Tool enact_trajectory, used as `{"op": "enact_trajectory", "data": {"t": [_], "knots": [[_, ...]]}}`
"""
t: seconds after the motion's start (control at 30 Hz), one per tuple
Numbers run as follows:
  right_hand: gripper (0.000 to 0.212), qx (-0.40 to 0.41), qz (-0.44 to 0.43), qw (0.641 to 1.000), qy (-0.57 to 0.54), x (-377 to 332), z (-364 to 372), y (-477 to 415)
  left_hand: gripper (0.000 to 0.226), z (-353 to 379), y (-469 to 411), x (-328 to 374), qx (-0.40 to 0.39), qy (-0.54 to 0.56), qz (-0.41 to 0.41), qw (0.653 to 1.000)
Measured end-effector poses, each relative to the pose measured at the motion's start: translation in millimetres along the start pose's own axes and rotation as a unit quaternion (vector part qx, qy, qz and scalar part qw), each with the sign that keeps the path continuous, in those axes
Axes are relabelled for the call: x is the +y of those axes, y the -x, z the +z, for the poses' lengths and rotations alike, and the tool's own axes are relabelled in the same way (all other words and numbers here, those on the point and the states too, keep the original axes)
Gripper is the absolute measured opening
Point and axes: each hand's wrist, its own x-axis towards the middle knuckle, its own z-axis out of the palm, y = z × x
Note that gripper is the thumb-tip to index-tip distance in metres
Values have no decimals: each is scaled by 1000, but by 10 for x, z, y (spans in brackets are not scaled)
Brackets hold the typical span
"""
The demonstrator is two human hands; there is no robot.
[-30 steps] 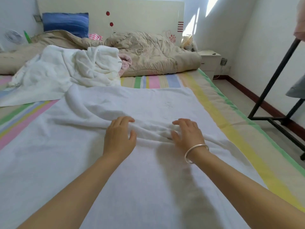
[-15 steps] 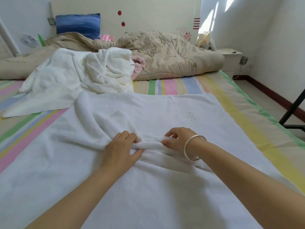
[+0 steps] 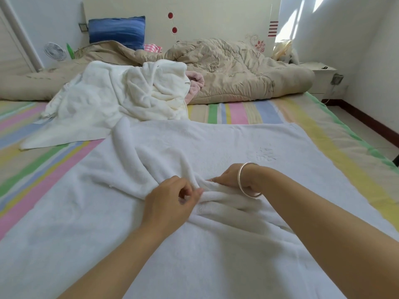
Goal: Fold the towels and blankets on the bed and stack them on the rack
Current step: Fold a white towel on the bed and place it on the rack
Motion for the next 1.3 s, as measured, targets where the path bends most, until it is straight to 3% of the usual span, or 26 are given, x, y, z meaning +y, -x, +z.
{"op": "enact_trajectory", "data": {"t": [0.13,0.23,0.37,0.47,0.57,0.67,0.77,0.87,0.97,1.07,1.17,1.3], "knots": [[57,-32,-35,999,-23,29,-67,-104,34,76,-61,8,44,2,-20,999],[32,-1,-63,997,-48,114,-183,-215,28,175,-144,44,61,2,-11,998],[27,175,-34,978,-108,404,-603,-539,31,417,-440,69,39,-3,-15,999],[27,313,17,938,-150,827,-973,-819,62,639,-736,134,-35,-36,-24,998],[31,400,116,894,-167,1348,-1330,-1101,59,869,-1138,186,-83,-67,-15,994],[32,364,172,898,-176,1788,-1491,-1388,50,1058,-1587,59,-81,-101,-12,992],[26,299,197,926,-121,1961,-1388,-1624,41,1137,-1957,-150,-98,-102,-73,987],[13,316,193,916,-152,1940,-1364,-1771,39,1100,-2246,-387,-125,-100,-161,974],[26,338,148,915,-164,1867,-1438,-1928,21,1025,-2449,-609,-141,-107,-176,968],[44,335,112,919,-172,1822,-1522,-2146,13,915,-2627,-643,-256,-121,-169,944],[32,356,107,910,-185,1807,-1507,-2277,14,763,-2768,-564,-386,-146,-181,893],[23,377,115,896,-205,1861,-1445,-2364,17,729,-2818,-526,-427,-167,-153,875]]}}
